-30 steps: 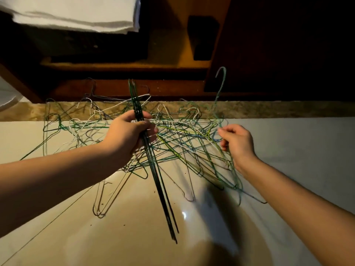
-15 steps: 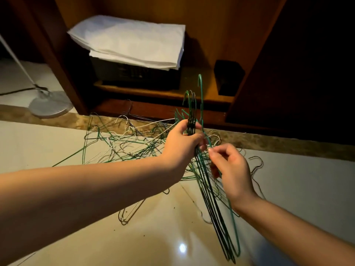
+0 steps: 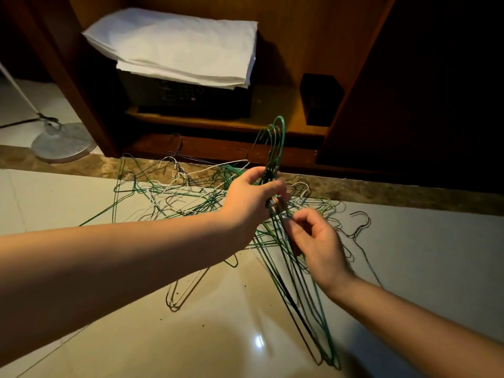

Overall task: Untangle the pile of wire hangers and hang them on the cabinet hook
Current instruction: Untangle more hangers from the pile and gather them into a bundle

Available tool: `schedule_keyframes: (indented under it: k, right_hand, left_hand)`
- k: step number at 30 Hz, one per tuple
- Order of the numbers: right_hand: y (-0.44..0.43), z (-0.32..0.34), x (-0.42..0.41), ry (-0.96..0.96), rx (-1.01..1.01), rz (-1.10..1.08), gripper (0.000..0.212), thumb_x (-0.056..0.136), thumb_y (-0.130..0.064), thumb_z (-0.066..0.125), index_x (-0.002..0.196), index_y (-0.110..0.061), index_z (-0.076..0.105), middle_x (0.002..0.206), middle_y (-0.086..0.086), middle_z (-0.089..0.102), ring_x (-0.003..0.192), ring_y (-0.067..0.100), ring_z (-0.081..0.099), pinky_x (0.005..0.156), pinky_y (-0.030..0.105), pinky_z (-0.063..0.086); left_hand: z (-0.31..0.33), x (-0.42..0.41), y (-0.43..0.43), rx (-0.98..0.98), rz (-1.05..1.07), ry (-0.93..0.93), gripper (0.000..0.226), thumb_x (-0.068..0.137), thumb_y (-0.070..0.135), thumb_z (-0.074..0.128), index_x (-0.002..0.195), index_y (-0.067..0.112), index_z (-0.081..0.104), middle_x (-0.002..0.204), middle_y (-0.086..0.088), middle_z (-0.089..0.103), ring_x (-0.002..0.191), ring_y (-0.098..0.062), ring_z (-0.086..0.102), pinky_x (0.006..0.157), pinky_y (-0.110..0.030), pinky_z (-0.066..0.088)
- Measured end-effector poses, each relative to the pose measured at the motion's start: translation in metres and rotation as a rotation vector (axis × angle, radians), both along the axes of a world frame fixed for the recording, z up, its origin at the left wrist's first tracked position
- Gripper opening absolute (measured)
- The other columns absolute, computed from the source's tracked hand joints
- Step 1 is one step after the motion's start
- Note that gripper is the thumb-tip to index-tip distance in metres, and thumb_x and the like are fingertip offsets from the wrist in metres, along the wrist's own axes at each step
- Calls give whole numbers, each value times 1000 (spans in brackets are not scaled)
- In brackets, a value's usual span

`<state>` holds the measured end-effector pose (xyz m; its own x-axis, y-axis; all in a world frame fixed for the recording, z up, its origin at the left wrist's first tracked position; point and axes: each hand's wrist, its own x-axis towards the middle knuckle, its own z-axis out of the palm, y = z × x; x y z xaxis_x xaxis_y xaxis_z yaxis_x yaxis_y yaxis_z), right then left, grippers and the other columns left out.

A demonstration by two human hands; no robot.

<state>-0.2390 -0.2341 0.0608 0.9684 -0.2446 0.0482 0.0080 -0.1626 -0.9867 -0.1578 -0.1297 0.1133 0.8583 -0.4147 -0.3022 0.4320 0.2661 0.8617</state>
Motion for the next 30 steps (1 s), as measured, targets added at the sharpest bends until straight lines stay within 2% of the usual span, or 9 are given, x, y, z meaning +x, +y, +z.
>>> schedule_keyframes:
  k: [3,5,8,10,13,15,18,25,30]
  right_hand:
    - [-8,-19,-3,62,-44,66,18,89,-29,50,76,-17,53,60,-10,47,60,5,40,56,26,34]
    - [-11,-33,-5,110,-55,94,30,86,-39,47,76,-12,54,66,-1,50,63,9,42,59,29,35]
    - [-17,-51,-6,197,-3,232,26,90,-34,45,71,-22,57,68,0,56,61,3,47,56,19,37]
    - [-23,-65,-4,265,44,312,30,87,-39,42,67,-25,59,68,4,58,61,9,49,53,19,37]
    - [-49,-99,8,347,72,179,31,91,-33,45,67,-22,60,65,0,57,62,12,51,56,19,40]
    - [-77,-129,17,417,-85,44,25,93,-22,51,73,-17,64,74,4,63,74,22,57,69,30,46]
    - [-126,-165,25,533,-598,-64,18,92,-26,51,93,-14,65,93,8,66,86,28,59,73,35,46]
    - [-176,-201,43,601,-811,-160,26,90,-21,50,114,-13,56,119,14,53,106,32,51,86,36,42]
    - [-180,-209,55,680,-867,-171,33,91,-20,51,123,-15,50,123,13,56,112,33,50,90,37,43]
  left_hand:
    - [-7,-1,-6,26,-55,48,12,91,-2,50,91,9,54,79,-11,54,70,-19,59,62,-24,53]
    - [-15,-1,-11,44,-111,80,12,91,-1,48,91,10,54,78,-11,54,70,-19,59,60,-23,54]
    - [-31,-2,-16,128,-177,79,14,92,2,49,92,12,59,75,-9,55,65,-17,60,59,-24,55]
    - [-42,-4,-19,209,-195,53,14,91,3,50,89,12,60,72,-8,57,61,-15,62,60,-25,55]
    - [-55,-4,-24,332,-192,9,15,92,4,49,87,13,60,77,-7,63,63,-14,64,65,-28,56]
    - [-61,-3,-27,392,-189,-4,16,92,5,48,88,15,60,79,-6,64,66,-14,64,66,-28,56]
    - [-65,1,-34,428,-142,6,19,92,4,47,87,16,61,79,-5,65,65,-11,67,66,-28,57]
    - [-74,26,-39,453,-33,-3,21,93,3,44,87,14,61,84,-8,63,73,-16,67,70,-33,57]
    - [-78,31,-35,468,31,10,19,94,1,43,88,10,58,82,-10,60,69,-16,66,66,-28,57]
